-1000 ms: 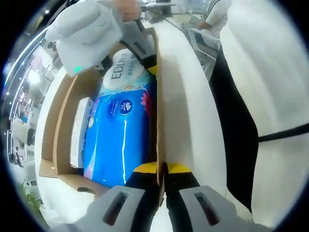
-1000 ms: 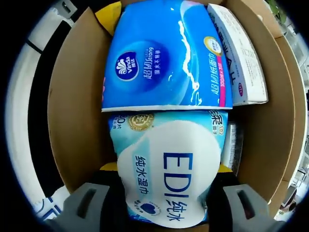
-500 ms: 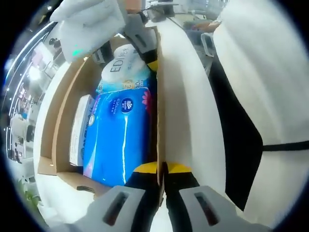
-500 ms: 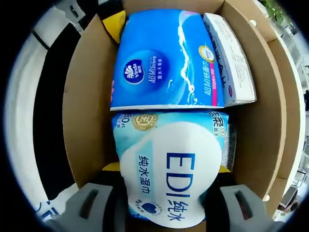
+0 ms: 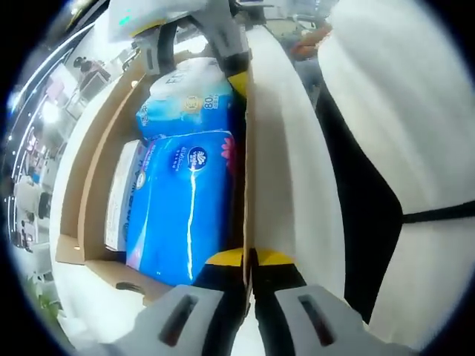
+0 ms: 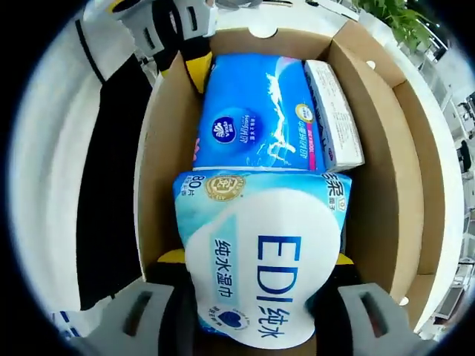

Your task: Operate the shoe box by opening the lid, removing the specified soft item, and placing it in the target area until the item is outside and the box remains undamaged.

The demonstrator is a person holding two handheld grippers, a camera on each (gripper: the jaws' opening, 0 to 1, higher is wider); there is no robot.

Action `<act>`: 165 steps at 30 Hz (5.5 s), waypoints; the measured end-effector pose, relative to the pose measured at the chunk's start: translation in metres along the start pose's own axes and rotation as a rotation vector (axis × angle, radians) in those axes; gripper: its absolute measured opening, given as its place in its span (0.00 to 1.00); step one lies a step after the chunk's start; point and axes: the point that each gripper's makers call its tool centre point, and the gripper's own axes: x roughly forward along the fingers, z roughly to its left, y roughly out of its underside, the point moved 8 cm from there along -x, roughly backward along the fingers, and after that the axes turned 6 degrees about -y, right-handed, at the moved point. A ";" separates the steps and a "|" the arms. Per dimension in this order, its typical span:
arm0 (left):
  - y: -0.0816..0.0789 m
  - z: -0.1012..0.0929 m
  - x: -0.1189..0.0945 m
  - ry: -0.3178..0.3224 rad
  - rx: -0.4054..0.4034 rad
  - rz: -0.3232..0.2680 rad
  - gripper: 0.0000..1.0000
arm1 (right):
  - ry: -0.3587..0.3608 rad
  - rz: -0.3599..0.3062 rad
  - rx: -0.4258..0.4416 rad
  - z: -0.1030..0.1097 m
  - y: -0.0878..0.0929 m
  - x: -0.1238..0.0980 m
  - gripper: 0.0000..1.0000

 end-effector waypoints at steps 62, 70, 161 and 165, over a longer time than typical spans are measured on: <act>0.001 0.001 0.001 -0.002 -0.002 0.004 0.02 | 0.062 -0.030 0.018 -0.005 -0.023 -0.065 0.61; 0.001 0.001 0.001 -0.002 -0.002 0.004 0.02 | 0.083 -0.024 -0.003 -0.004 -0.018 -0.073 0.61; 0.000 0.000 0.003 -0.003 -0.014 0.045 0.03 | 0.225 0.068 0.093 0.032 0.089 -0.106 0.57; 0.000 0.001 0.003 0.000 -0.018 0.047 0.03 | 0.220 0.089 0.093 0.036 0.101 -0.105 0.57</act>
